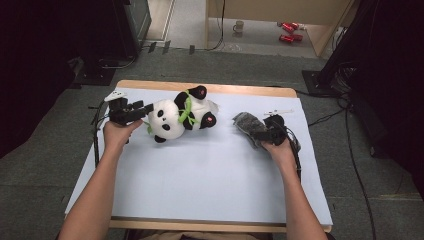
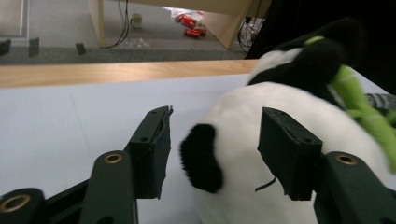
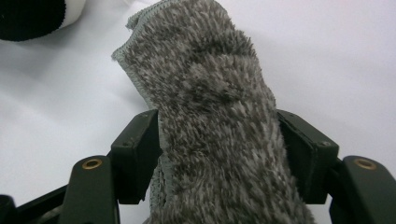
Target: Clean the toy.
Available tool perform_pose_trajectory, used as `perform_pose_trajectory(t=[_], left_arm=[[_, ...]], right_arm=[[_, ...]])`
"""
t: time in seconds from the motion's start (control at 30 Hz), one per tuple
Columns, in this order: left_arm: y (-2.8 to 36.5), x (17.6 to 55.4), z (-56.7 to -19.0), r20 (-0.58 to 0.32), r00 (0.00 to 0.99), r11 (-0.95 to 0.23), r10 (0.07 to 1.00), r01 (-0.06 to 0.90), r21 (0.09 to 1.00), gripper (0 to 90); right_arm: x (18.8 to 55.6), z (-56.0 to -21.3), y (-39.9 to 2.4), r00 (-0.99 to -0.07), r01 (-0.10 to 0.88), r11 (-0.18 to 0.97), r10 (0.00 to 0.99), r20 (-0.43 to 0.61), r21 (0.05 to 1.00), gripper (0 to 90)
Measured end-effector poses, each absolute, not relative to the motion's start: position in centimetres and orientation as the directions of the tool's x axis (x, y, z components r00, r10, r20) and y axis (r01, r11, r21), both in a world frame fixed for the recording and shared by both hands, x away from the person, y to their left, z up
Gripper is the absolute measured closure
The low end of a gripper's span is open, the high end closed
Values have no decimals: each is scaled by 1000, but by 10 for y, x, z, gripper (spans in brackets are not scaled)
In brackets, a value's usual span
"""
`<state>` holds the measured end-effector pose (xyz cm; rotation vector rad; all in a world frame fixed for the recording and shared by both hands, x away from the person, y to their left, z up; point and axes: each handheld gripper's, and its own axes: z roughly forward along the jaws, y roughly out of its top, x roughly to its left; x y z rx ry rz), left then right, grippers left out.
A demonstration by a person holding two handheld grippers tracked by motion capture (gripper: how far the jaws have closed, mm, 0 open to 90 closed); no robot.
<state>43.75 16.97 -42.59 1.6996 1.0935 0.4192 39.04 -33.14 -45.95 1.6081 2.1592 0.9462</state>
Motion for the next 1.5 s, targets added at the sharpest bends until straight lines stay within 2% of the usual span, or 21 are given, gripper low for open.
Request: perform_pose_trajectory(t=[0.03, 0.1, 0.17, 0.23, 0.3, 0.4, 0.7, 0.9, 1.17, 1.37, 1.5], left_arm=[[170, 434, -422, -210, 539, -62, 815, 442, 895, 455], [165, 432, -419, -257, 598, -51, 759, 449, 892, 470], [150, 431, -426, -201, 651, -158, 732, 449, 880, 472], [139, 433, -435, -168, 651, -217, 740, 467, 857, 503], [140, 434, -438, -211, 629, -166, 749, 485, 858, 531], [140, 434, -436, -189, 633, -180, 751, 472, 863, 528], [139, 433, -436, -157, 648, -197, 745, 439, 876, 404], [144, 431, -431, -174, 624, -181, 762, 464, 867, 377], [157, 412, -417, -148, 632, -197, 761, 441, 875, 361], [168, 396, -417, -153, 631, -186, 760, 437, 880, 353], [169, 384, -417, -124, 646, -216, 754, 422, 880, 351]], right_arm=[[390, -459, -332, -334, 740, 162, 931, 147, 652, 345], [390, -458, -333, -324, 740, 151, 934, 150, 655, 345], [390, -457, -335, -315, 739, 142, 937, 151, 659, 346], [389, -456, -337, -306, 739, 131, 939, 156, 661, 346], [388, -455, -338, -302, 737, 126, 940, 158, 664, 348], [387, -454, -339, -303, 734, 125, 940, 157, 668, 348], [383, -445, -342, -324, 704, 110, 929, 180, 701, 346], [379, -439, -344, -347, 676, 102, 918, 193, 730, 340], [364, -431, -350, -367, 654, 75, 902, 228, 753, 325], [351, -427, -353, -372, 642, 82, 902, 217, 763, 317], [342, -423, -352, -388, 628, 86, 896, 216, 774, 325]])
